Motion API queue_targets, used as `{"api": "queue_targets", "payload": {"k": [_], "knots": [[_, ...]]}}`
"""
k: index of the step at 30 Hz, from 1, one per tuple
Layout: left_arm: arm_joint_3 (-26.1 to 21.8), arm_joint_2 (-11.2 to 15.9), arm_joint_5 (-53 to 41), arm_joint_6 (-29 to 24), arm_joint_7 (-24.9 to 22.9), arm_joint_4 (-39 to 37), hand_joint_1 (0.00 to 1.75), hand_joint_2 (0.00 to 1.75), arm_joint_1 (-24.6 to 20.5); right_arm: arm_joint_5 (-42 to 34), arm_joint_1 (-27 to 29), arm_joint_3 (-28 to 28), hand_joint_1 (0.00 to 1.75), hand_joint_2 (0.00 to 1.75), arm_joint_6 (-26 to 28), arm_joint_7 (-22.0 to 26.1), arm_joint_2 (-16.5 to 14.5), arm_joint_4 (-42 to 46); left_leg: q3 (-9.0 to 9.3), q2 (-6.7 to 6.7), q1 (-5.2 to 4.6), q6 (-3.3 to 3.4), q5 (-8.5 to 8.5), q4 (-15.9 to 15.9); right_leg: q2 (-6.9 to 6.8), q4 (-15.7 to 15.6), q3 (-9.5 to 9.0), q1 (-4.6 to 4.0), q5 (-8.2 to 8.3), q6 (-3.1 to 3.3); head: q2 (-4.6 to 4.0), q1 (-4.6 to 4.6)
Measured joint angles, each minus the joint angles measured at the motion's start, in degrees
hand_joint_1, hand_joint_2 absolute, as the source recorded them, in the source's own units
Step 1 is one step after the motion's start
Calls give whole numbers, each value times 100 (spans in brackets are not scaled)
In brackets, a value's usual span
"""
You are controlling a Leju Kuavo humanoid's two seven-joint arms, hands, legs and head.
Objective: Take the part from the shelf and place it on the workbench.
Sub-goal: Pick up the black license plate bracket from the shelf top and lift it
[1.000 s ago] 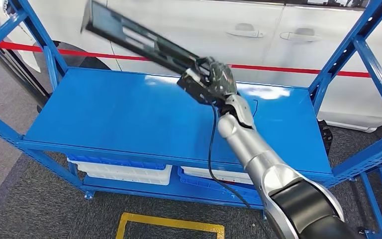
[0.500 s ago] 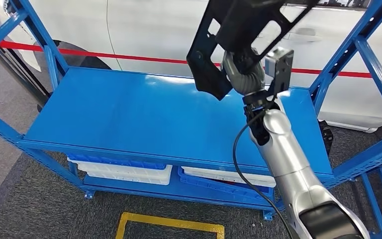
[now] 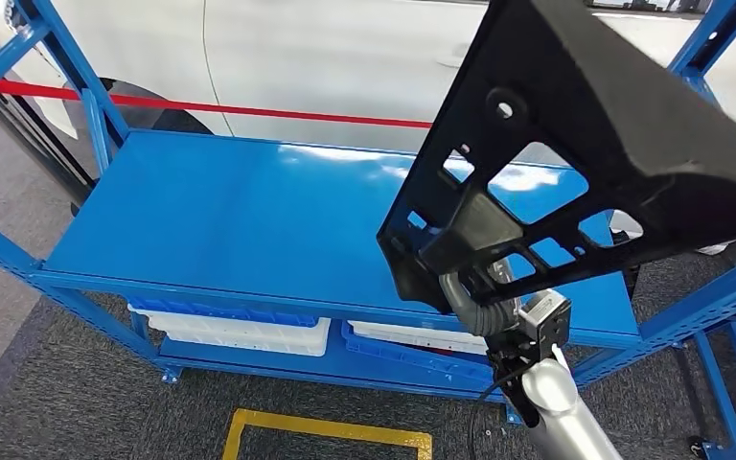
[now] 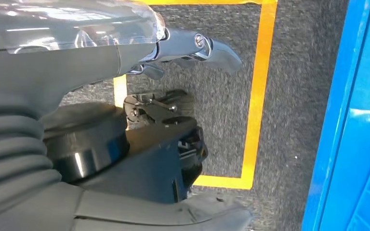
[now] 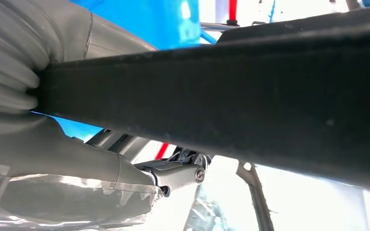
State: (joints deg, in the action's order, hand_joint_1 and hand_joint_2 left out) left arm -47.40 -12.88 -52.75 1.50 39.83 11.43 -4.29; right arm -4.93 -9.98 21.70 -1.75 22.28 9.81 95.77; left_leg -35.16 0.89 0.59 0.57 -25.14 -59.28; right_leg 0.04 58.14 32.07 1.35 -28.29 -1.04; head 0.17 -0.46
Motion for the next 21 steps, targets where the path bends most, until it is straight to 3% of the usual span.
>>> {"api": "queue_targets", "payload": {"k": [21], "knots": [[-309,-56,410,358,24,0,0,175,-68,405,343,-73,175,175,-57,100,-144,304,3,-3,0,-1,1,0,0,3,-3,1,0,1,0,-1]]}}
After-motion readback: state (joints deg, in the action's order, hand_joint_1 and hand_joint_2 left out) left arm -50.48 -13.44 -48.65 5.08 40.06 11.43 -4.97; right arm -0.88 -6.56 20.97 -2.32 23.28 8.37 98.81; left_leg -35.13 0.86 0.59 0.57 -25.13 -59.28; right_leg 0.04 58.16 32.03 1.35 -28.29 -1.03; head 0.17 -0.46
